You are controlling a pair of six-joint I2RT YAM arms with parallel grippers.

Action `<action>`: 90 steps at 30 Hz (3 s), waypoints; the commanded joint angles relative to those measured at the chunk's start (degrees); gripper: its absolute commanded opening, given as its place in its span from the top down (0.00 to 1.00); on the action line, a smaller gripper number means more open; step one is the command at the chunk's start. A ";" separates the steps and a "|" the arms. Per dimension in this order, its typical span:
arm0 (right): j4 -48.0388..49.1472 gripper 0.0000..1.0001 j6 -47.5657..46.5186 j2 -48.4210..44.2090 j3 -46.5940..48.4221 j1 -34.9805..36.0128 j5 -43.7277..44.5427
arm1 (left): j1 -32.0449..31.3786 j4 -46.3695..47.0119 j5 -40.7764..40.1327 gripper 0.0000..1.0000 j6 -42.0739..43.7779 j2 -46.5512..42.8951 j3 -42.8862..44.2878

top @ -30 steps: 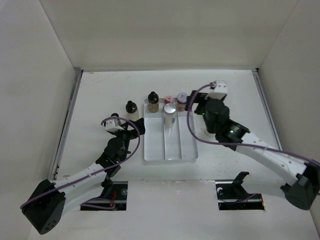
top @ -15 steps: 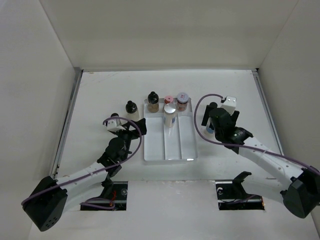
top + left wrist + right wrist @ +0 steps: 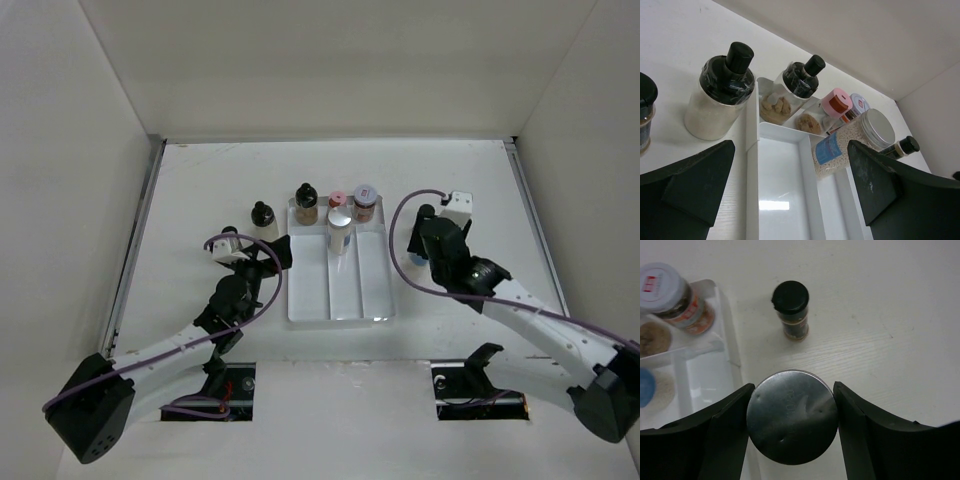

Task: Organize the condiment bottles

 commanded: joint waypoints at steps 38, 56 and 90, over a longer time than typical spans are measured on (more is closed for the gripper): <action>13.92 0.02 1.73 2.22 5.31 19.54 0.08 | 0.31 3.65 1.05 0.00 0.20 0.19 -1.15; 21.48 0.09 -0.55 27.06 10.56 -15.29 -12.15 | -0.04 3.65 1.05 0.00 0.20 0.80 -0.98; 22.01 0.60 -0.12 29.00 14.26 4.91 -9.07 | 0.13 4.44 1.05 0.00 0.20 2.91 -0.54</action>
